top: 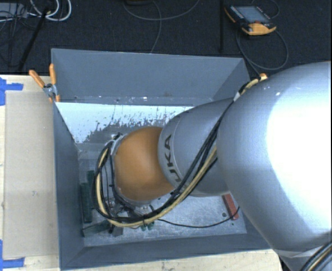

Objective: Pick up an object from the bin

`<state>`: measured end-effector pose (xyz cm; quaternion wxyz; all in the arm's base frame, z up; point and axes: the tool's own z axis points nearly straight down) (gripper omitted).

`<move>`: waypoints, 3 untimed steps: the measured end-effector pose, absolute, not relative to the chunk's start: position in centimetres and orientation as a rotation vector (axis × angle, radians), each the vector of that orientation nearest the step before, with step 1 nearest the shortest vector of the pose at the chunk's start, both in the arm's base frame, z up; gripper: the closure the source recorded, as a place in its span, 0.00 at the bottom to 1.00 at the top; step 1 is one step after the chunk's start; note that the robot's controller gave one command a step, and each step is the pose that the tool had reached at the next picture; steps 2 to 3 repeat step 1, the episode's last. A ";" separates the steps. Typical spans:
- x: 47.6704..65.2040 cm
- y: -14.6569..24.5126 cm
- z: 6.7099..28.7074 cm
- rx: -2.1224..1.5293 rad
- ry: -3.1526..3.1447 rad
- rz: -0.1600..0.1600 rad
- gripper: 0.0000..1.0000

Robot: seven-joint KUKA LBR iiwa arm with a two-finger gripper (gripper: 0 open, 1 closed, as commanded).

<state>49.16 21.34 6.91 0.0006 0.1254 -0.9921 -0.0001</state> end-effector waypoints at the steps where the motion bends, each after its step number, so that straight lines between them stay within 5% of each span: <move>1: 52.5 21.8 20.0 0.419 -3.123 -0.003 1.00; 3: 52.5 21.8 20.0 0.419 -3.123 -0.003 1.00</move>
Offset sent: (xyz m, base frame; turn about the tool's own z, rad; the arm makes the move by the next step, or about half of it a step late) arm 0.0312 0.0038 0.1267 -0.0169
